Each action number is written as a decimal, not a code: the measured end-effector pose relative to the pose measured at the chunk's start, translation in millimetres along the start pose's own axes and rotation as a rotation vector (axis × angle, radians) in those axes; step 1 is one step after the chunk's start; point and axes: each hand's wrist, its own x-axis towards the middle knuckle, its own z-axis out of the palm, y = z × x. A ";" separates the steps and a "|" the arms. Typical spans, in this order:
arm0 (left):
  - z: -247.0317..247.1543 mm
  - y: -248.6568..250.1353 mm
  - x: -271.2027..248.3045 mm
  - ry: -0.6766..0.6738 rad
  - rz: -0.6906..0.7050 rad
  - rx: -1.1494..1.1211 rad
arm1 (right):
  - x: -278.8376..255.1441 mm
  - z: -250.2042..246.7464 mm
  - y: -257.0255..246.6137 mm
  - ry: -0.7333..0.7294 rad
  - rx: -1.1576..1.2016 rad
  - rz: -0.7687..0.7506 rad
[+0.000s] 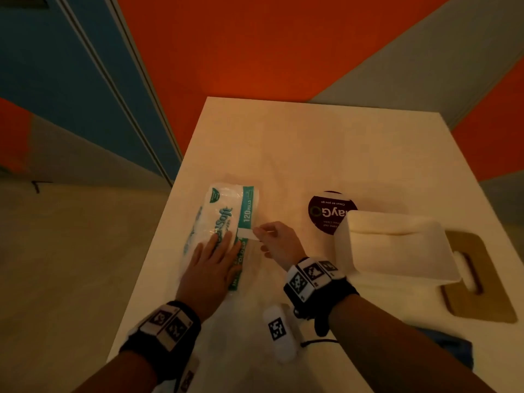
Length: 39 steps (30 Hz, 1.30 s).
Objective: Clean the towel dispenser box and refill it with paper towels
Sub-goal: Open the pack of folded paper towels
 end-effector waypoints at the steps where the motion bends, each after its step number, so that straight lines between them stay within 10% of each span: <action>1: 1.1 -0.7 0.0 0.013 -0.013 0.011 | 1.2 5.8 -0.4 0.026 -0.006 -0.025; 17: -6.9 -14.4 -6.3 0.095 0.148 -0.183 | -7.3 19.4 -40.3 0.214 -0.315 -0.114; 23: -11.8 -31.9 -27.3 0.240 0.132 -0.386 | -18.3 37.4 -84.0 0.010 0.323 0.043; 28: -10.7 -41.6 -37.7 0.358 0.015 -0.856 | -13.9 44.1 -94.7 -0.063 0.363 -0.052; 32: 0.1 -45.2 -35.1 0.344 0.088 -0.650 | 7.0 21.6 -91.7 0.112 0.398 -0.135; 35: 0.1 -43.6 -36.0 0.273 0.090 -0.568 | 37.2 3.5 -75.0 0.249 -0.097 -0.335; 39: 1.7 -42.3 -38.2 0.370 0.091 -0.577 | 67.4 -5.6 -72.9 0.025 -0.707 -0.443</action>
